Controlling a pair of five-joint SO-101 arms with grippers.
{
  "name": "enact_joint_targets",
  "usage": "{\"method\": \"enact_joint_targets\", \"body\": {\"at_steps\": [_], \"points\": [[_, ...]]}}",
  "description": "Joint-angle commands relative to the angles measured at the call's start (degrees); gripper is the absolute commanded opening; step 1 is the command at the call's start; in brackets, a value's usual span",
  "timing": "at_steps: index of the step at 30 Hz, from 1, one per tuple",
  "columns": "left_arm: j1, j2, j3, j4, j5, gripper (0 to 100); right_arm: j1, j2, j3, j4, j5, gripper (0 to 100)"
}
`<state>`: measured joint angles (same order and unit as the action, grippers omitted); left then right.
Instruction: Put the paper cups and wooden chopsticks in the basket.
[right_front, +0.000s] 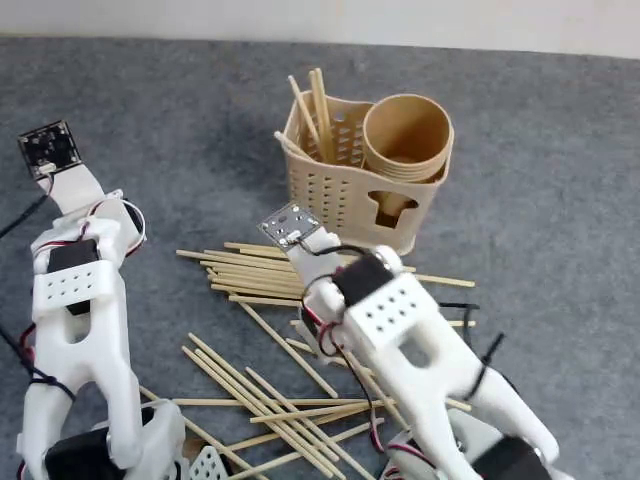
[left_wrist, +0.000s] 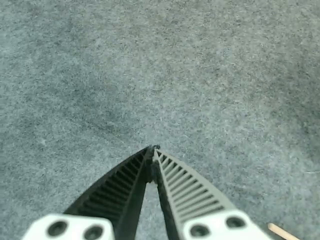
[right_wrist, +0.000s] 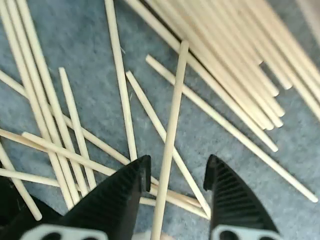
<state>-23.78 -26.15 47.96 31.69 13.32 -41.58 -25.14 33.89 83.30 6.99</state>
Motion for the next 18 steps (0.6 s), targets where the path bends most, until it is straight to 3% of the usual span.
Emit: {"method": "enact_joint_targets", "body": {"at_steps": [1, 8, 14, 18], "points": [[-0.84, -1.54, 1.19, -3.52, 0.18, 1, -0.75, 3.74, -3.65, 0.48, 0.44, 18.8], [-0.84, -1.63, 2.95, -7.30, 0.18, 1, -0.66, 9.54, -4.00, 0.92, 0.62, 18.3], [-0.84, -1.63, 2.95, -7.30, 0.18, 1, -0.48, 9.45, -5.49, 0.92, 0.70, 1.5], [-0.84, -1.63, 2.95, -7.30, 0.18, 1, -0.40, 9.36, -7.87, 1.01, 0.70, 0.5]]}}
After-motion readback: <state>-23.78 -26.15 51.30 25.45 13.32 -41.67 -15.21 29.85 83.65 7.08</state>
